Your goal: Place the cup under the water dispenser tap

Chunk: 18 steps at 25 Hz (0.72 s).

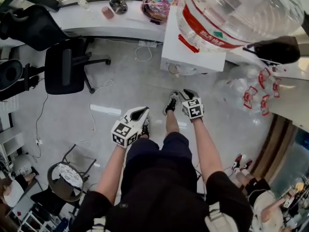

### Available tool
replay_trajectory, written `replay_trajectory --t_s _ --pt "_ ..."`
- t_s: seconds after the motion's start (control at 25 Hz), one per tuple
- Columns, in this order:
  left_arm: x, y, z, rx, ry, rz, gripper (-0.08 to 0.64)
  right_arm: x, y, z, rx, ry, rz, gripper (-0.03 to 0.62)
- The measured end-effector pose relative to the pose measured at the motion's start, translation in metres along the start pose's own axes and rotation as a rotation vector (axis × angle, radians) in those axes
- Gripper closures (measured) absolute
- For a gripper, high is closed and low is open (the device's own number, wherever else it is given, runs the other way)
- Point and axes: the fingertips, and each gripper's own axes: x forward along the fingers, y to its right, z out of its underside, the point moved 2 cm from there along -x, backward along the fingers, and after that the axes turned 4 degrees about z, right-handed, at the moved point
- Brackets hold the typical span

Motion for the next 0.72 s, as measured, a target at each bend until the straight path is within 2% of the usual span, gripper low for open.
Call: replay_trajectory --t_s 0.12,0.48,0.6,0.72 --pt "0.002 0.005 -0.014 0.013 0.013 0.021 0.560 -0.018 -0.006 -0.006 -0.008 0.044 -0.021 0.483" --pt "-0.003 0.033 -0.046 0.102 0.027 0.087 0.560 -0.083 -0.021 -0.022 0.002 0.153 0.017 0.483" --pt "-0.010 0.042 -0.051 0.125 0.035 0.104 0.560 -0.105 -0.032 -0.025 0.016 0.189 0.027 0.515" --pt "-0.019 0.048 -0.049 0.138 0.038 0.109 0.560 -0.125 -0.045 -0.030 0.067 0.271 0.015 0.545"
